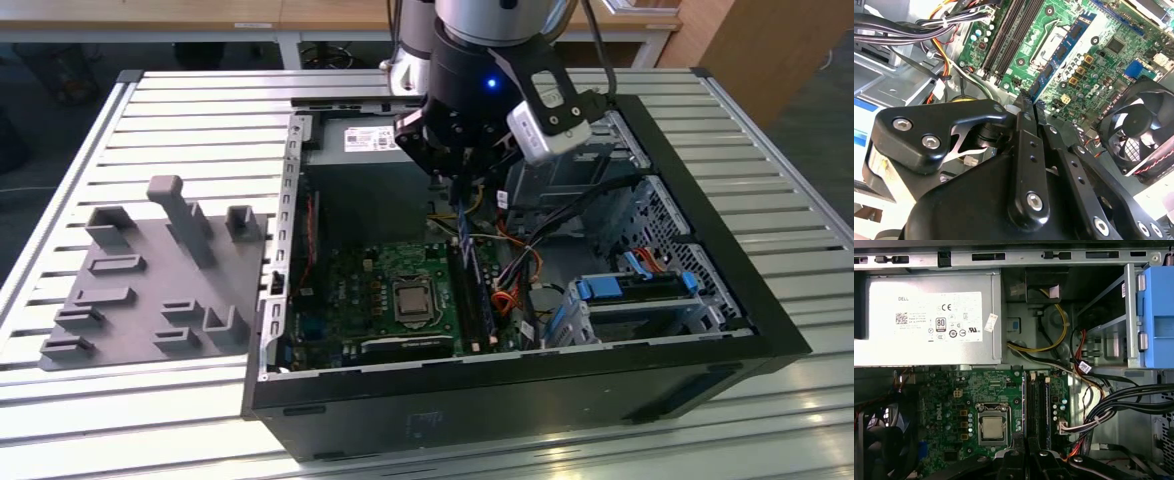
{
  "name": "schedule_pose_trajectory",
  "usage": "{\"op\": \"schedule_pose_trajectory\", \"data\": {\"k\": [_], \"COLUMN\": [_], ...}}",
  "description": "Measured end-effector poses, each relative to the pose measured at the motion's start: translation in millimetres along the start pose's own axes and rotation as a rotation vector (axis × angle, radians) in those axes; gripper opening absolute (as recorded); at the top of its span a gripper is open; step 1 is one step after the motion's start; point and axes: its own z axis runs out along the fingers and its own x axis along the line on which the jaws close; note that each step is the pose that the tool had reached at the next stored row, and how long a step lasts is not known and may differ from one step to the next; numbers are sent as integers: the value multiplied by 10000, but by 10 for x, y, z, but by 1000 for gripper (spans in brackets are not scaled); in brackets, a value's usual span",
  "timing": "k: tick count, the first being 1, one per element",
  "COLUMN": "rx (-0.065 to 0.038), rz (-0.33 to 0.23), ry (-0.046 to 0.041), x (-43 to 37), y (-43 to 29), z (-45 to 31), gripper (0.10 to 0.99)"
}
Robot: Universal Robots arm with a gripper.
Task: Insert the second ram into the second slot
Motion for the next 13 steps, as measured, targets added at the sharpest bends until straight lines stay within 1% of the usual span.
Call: {"op": "schedule_pose_trajectory", "data": {"k": [6,9,13], "rx": [0,0,3], "rz": [0,-12,-155], "ry": [1,1,5], "x": [-1,-2,-6], "y": [-2,-4,-16], "z": [63,109,151], "gripper": [137,137,137]}}
